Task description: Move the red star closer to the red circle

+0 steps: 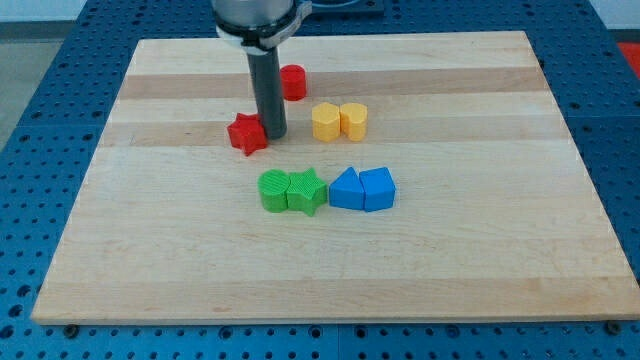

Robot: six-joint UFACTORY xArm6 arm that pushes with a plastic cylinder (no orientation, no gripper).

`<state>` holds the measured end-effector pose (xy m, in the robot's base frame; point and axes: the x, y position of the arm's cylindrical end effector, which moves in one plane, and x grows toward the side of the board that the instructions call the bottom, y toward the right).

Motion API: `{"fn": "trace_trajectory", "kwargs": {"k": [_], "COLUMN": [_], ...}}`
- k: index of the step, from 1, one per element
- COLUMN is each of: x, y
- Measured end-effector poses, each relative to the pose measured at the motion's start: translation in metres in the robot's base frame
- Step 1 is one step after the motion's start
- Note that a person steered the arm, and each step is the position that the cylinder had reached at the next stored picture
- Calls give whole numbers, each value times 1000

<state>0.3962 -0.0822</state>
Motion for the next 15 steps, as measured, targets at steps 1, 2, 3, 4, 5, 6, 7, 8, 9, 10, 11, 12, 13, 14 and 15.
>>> {"fn": "trace_trajectory", "kwargs": {"k": [1,2,3,4,5,6,7,8,9,10,11,12,13,14,15], "x": [21,30,40,47,43,22,12,20,24,24,24,13,-4,-15,-23], "y": [-23,-54,-93,-127,-146,-142,-122,-104,-87,-75,-62,-61,-61,-59,-50]}}
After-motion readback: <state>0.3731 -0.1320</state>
